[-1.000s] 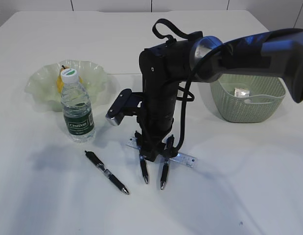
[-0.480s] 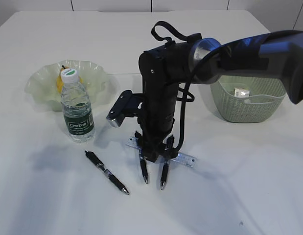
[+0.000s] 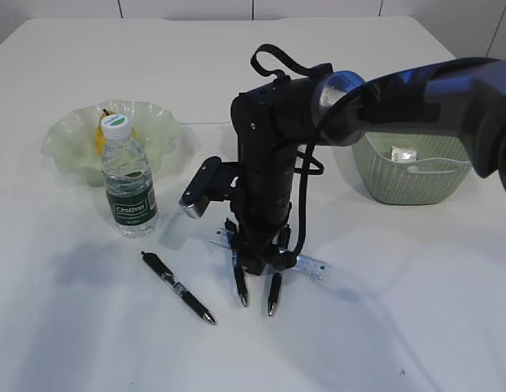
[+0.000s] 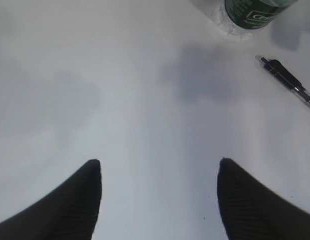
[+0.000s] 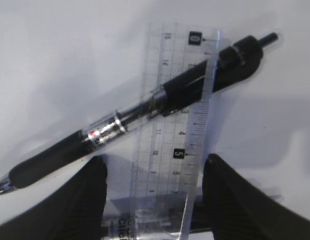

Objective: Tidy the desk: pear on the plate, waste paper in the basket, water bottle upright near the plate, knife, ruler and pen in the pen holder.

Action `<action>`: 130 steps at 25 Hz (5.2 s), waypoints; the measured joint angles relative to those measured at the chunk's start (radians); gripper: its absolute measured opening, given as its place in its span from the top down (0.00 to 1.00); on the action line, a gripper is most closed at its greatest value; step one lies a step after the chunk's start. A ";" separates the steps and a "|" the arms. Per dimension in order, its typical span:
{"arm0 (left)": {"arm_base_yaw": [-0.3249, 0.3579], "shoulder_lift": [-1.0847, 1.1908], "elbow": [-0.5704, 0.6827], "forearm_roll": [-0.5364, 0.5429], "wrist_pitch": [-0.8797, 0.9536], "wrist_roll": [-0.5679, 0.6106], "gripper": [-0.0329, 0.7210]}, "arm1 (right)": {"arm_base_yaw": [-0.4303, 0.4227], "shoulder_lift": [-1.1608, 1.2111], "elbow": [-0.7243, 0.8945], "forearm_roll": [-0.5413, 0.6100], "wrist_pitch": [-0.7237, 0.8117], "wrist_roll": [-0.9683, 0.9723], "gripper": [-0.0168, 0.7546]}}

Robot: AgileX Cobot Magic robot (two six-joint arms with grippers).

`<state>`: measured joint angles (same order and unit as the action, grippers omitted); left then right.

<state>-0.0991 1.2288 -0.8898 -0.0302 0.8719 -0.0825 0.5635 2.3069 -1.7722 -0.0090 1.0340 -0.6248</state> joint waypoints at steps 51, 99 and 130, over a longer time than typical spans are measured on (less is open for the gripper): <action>0.000 0.000 0.000 0.000 0.014 0.000 0.31 | -0.207 -0.394 -0.108 0.225 0.050 0.012 0.62; 0.000 0.000 0.000 0.000 0.024 0.000 0.34 | -0.268 0.048 -0.278 0.826 -0.847 -0.309 0.62; 0.000 0.000 0.000 0.000 0.010 0.000 0.34 | -0.268 0.138 -0.326 0.834 -0.754 -0.318 0.50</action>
<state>-0.0991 1.2288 -0.8898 -0.0302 0.8824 -0.0825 0.2957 2.4449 -2.0980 0.8255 0.2801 -0.9425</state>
